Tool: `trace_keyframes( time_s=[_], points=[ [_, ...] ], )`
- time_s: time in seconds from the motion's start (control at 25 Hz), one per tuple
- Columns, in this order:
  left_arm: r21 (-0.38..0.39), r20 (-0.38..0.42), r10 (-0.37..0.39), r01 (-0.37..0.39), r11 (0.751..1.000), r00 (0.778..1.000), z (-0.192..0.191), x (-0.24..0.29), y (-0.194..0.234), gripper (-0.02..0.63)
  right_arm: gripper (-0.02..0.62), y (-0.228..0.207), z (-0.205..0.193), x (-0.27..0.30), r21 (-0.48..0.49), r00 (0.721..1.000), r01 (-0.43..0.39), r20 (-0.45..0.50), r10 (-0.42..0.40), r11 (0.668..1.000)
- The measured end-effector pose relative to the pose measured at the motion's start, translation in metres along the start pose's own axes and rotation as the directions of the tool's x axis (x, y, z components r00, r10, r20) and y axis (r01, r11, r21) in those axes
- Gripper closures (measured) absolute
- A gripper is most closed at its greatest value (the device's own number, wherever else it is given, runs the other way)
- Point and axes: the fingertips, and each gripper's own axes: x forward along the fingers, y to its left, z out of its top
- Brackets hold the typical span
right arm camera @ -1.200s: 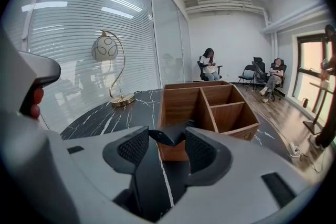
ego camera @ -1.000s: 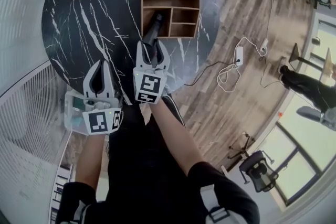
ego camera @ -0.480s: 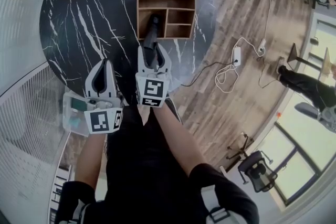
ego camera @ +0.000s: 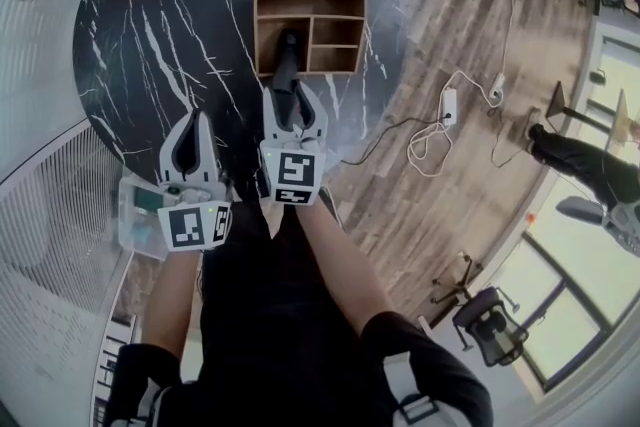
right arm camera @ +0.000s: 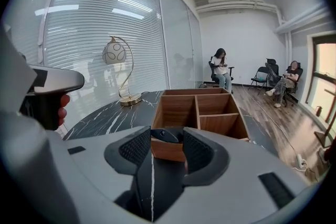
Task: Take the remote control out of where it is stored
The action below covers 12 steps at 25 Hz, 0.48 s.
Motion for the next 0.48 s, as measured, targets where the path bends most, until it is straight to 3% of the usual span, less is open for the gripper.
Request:
trace_keyframes(
  time_s=[0.48],
  points=[
    [0.002,0.017,-0.002,0.002,1.000,1.000,0.010,0.006,-0.006,0.597,0.405,-0.009,0.025,0.001,-0.027,0.998,-0.009,0.056,0.010,1.000]
  ],
)
